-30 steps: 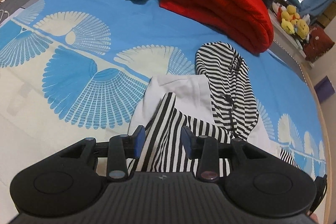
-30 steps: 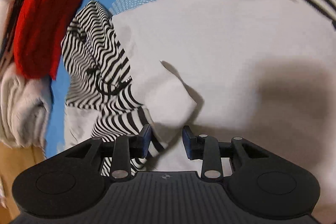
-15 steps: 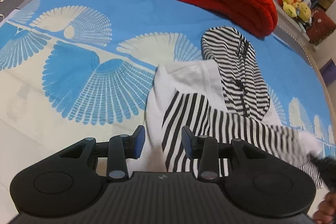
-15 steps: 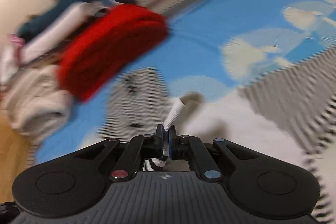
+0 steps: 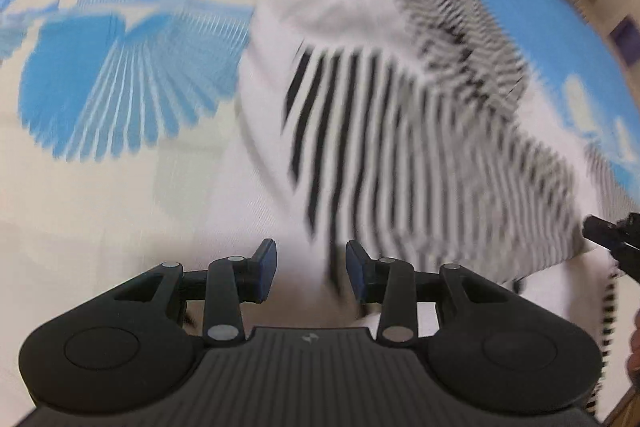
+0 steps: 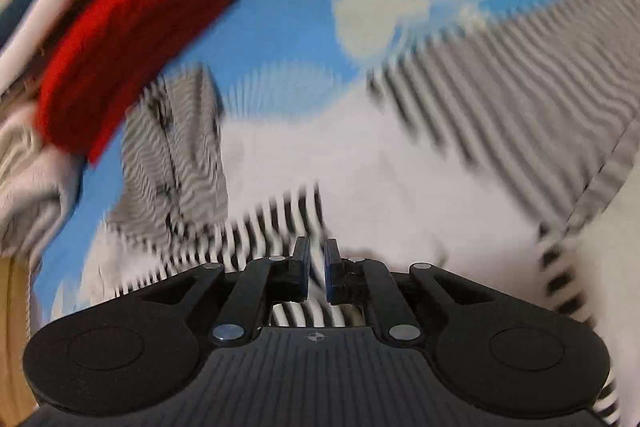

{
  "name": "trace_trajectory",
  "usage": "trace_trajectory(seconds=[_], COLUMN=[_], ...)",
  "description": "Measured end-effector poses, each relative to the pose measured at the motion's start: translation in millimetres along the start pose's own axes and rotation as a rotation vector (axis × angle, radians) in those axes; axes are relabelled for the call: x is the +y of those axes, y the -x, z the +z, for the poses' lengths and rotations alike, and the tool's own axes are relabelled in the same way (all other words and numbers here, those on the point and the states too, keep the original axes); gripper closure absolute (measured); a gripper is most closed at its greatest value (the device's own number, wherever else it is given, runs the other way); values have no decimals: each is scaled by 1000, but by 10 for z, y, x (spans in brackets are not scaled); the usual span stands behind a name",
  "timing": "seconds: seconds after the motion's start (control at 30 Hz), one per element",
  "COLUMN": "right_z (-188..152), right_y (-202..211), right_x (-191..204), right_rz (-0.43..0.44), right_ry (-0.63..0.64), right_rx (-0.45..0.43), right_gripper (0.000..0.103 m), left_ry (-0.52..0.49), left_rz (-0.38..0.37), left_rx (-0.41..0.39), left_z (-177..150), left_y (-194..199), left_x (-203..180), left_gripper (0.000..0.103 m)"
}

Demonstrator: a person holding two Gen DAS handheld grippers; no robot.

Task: Fold small clothes
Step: 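Grasp the white sleeve cuff with the right tool and fold it across the body, then grasp the other striped sleeve cuff with the right tool and fold it across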

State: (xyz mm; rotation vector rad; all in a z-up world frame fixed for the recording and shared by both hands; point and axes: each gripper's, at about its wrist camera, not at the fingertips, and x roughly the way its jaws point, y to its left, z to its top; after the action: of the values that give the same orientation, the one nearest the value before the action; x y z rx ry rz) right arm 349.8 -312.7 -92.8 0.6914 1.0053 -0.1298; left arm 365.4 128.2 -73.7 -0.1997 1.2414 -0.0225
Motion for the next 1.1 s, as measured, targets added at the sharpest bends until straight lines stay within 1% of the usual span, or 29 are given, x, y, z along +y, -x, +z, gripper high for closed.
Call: trace_trajectory(seconds=[0.03, 0.1, 0.13, 0.2, 0.27, 0.3, 0.33, 0.37, 0.43, 0.47, 0.53, 0.6, 0.63, 0.67, 0.73, 0.77, 0.8, 0.9, 0.97, 1.1], right_z=[-30, -35, -10, 42, 46, 29, 55, 81, 88, 80, 100, 148, 168, 200, 267, 298, 333, 434, 520, 720], right_y=[-56, -151, -160, -102, 22, 53, 83, 97, 148, 151, 251, 343, 320, 375, 508, 563, 635, 779, 854, 994], right_x=[-33, -117, -144, -162, -171, -161, -154, -155, -208, -195, -196, -162, -108, -97, -97, -104, -130, -271, -435, -871], right_rz=[-43, -160, -171, -161, -135, -129, -127, -126, -131, -134, -125, -112, -107, -102, -94, -93, -94, -108, -128, -170], right_ry=[17, 45, 38, 19, 25, 35, 42, 42, 26, 17, 9, 19, 27, 36, 59, 67, 75, 85, 75, 12], right_rx=[29, 59, 54, 58, 34, 25, 23, 28, 52, 61, 64, 47, 34, 18, -18, -33, -53, -96, -119, -162], right_gripper=[96, 96, 96, 95, 94, 93, 92, 92, 92, 92, 92, 86, 82, 81, 79, 78, 78, 78, 78, 78], left_ry=[-1, -22, -32, -42, -50, -47, -44, -44, -40, -39, -49, -51, -54, -59, -71, -79, -84, -103, -115, -148], left_rz=[21, 44, 60, 65, 23, 2, -12, -10, 17, 29, 47, 43, 34, 23, 3, -11, -23, -55, -67, -61], left_rx=[22, 27, 26, -19, -76, -86, -83, -62, 12, 33, 23, -20, -50, -85, -144, -173, -193, -221, -226, -220], left_z=[-31, -57, -43, -25, -15, -17, -26, -47, -129, -165, -156, -112, -95, -75, -71, -68, -61, -61, -67, -112], left_y=[-63, -83, -48, 75, 195, 208, 194, 146, -18, -78, -46, 106, 199, 318, 506, 603, 667, 785, 807, 773], left_x=[12, -5, -38, -113, -203, -235, -256, -269, -278, -276, -330, -419, -467, -527, -635, -696, -760, -933, -997, -1100], left_gripper=[60, 60, 60, 60, 60, 59, 59, 59, 59, 59, 59, 58, 58, 57, 50, 48, 45, 45, 45, 45])
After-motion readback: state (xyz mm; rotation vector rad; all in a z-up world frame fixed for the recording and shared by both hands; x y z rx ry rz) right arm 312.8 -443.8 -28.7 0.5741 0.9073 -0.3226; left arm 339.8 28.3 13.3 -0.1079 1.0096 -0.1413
